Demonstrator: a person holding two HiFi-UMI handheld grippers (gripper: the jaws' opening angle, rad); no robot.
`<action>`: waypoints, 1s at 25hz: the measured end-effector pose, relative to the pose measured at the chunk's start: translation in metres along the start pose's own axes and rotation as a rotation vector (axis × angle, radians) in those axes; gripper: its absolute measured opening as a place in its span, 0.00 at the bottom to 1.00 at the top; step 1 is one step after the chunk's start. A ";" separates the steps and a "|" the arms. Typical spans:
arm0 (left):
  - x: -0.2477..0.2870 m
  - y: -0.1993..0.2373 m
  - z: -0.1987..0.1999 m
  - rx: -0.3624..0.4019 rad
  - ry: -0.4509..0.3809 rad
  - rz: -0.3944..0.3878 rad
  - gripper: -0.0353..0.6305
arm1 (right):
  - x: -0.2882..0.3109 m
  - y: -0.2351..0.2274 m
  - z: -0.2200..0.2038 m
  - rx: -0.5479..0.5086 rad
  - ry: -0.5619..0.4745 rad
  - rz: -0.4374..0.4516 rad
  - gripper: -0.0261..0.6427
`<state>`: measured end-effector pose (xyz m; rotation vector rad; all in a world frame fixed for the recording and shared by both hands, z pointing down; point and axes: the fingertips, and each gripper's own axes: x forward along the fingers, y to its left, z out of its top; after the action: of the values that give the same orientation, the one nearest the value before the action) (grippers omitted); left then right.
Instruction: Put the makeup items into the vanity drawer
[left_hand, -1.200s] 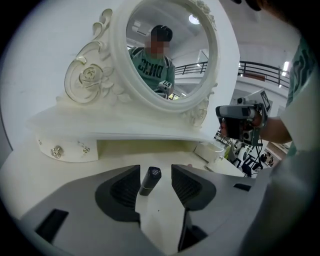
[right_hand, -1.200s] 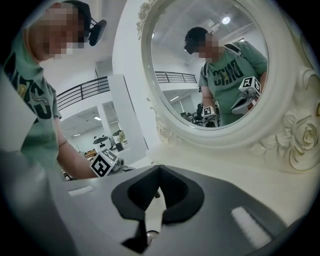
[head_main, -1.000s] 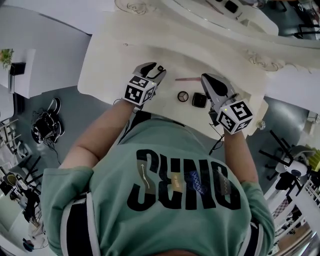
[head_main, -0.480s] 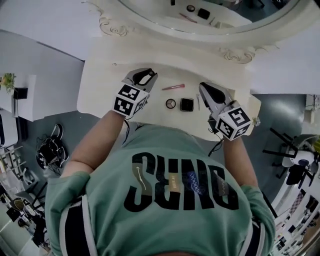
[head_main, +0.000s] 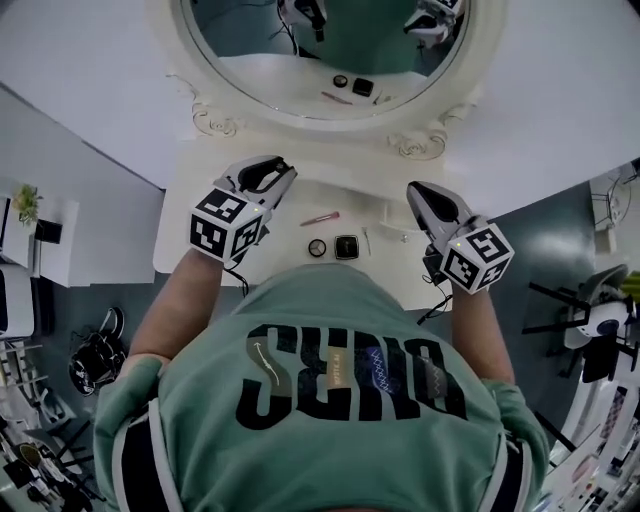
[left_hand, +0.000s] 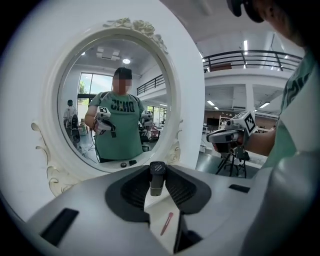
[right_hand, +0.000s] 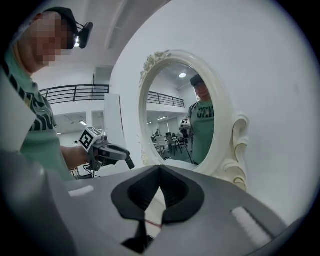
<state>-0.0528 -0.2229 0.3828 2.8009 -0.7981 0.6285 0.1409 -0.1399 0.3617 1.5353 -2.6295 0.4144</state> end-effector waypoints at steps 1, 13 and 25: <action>-0.003 -0.002 0.004 0.003 -0.006 -0.003 0.20 | -0.001 -0.001 0.003 -0.006 -0.006 -0.003 0.05; -0.012 0.001 0.015 0.003 -0.032 0.003 0.20 | 0.008 -0.004 0.012 -0.038 -0.013 0.011 0.05; 0.001 -0.017 0.009 0.008 -0.001 -0.068 0.20 | -0.014 -0.014 0.002 -0.014 -0.017 -0.061 0.05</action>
<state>-0.0400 -0.2114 0.3747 2.8218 -0.6983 0.6204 0.1602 -0.1352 0.3598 1.6168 -2.5848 0.3788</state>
